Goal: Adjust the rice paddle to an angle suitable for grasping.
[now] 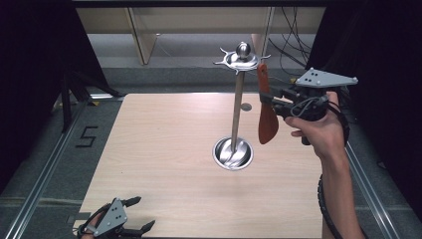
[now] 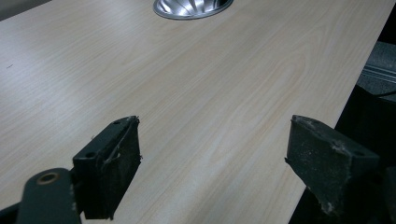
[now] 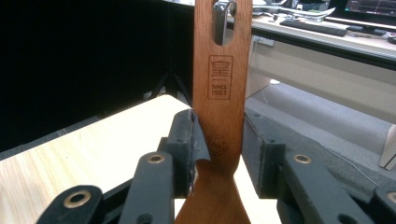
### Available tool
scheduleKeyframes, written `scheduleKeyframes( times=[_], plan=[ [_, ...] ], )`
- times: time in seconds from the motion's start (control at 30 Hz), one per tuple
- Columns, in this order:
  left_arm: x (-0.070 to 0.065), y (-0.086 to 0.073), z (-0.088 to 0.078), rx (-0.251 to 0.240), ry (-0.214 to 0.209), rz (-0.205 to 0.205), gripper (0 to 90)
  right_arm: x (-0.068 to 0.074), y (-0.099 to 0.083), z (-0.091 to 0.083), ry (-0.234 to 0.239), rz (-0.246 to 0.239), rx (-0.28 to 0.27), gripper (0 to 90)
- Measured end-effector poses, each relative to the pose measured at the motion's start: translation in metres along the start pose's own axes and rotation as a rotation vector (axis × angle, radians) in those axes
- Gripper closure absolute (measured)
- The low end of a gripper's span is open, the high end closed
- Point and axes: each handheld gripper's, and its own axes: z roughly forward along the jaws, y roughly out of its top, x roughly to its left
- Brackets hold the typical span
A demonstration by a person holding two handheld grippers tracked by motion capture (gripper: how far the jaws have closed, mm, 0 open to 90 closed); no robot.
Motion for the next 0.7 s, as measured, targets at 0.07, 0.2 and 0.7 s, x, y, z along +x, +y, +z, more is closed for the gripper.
scheduleKeyframes(
  times=[0.07,0.2,0.7],
  plan=[
    [-0.0004,0.0000,0.0002,-0.004,-0.004,-0.004,17.0,0.0006,-0.0006,0.0009,0.010,0.014,0.004,67.0],
    [-0.0014,0.0000,0.0008,-0.015,-0.004,-0.017,17.0,-0.0002,-0.0031,0.0034,0.023,0.038,-0.004,67.0],
    [-0.0009,0.0000,-0.0002,0.003,-0.013,-0.012,17.0,-0.0005,-0.0076,0.0030,0.032,0.049,-0.022,63.9]
  ],
)
